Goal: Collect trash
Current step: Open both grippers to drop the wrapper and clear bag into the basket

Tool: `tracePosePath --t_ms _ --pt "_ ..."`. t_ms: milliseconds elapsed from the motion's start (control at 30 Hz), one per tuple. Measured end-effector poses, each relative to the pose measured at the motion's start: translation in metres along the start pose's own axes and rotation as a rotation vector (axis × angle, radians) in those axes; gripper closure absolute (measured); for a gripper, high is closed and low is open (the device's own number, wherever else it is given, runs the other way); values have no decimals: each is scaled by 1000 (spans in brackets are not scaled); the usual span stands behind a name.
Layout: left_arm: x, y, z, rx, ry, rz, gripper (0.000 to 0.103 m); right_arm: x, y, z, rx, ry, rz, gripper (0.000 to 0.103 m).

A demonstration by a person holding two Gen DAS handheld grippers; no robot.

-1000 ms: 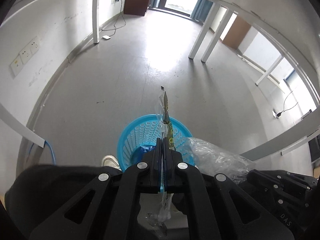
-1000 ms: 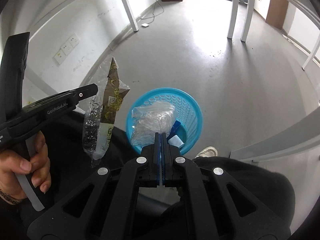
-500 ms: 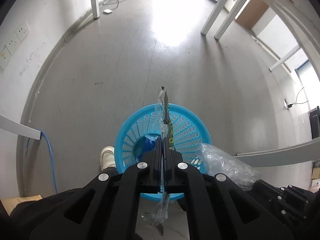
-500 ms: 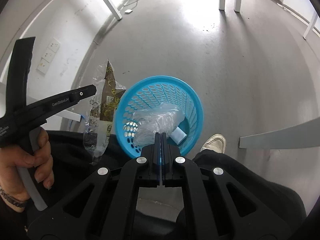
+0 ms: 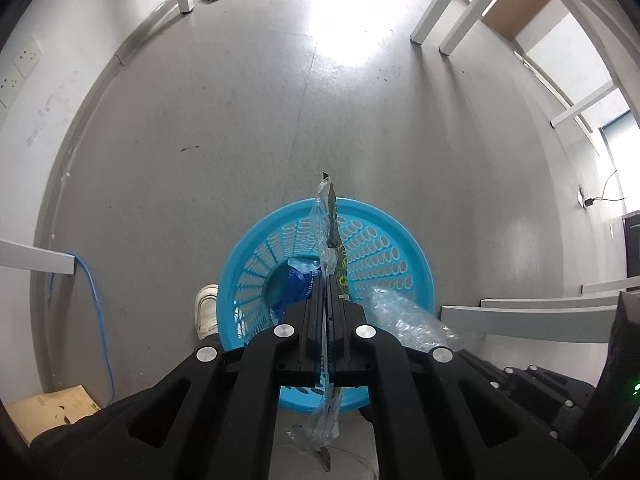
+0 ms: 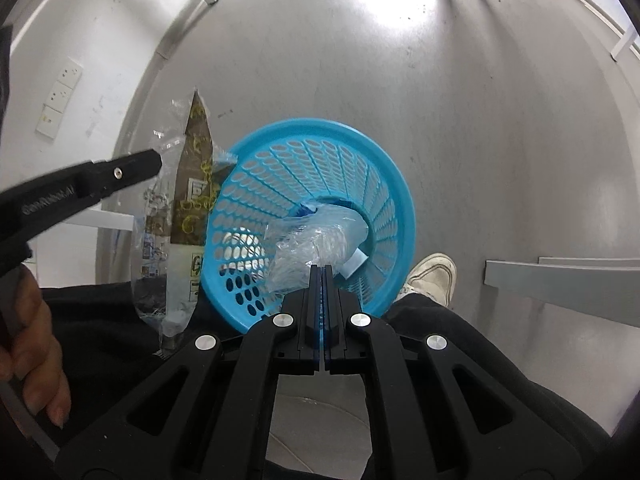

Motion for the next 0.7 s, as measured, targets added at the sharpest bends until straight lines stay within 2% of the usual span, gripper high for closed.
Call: tracePosePath --t_ms 200,233,267,300,333,367,700 --pt "-3 3 8 -21 -12 -20 102 1 7 9 -5 -20 42 102" --pt "-2 4 7 -25 -4 -21 96 2 9 10 0 -21 50 101" --pt "-1 4 6 -33 -4 -22 80 2 9 11 10 -32 61 99" --pt "0 3 5 -40 -2 -20 71 2 11 13 22 -43 69 98" --pt "2 2 4 -34 11 -19 60 2 12 13 35 -49 79 84" --pt "2 1 3 -28 17 -19 60 3 15 14 33 -43 84 71" --pt "1 -5 -5 -27 37 -51 60 3 19 12 46 -32 91 71"
Point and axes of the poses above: each gripper's, at about its wrist camera, not at the fingertips, and z roughly the way its jaws point, y to its right, x to its top, the point moved 5 cm from there along z, roughly the way its jaws point, and after that the axes turned 6 degrees about -x, right-handed, at the moved point
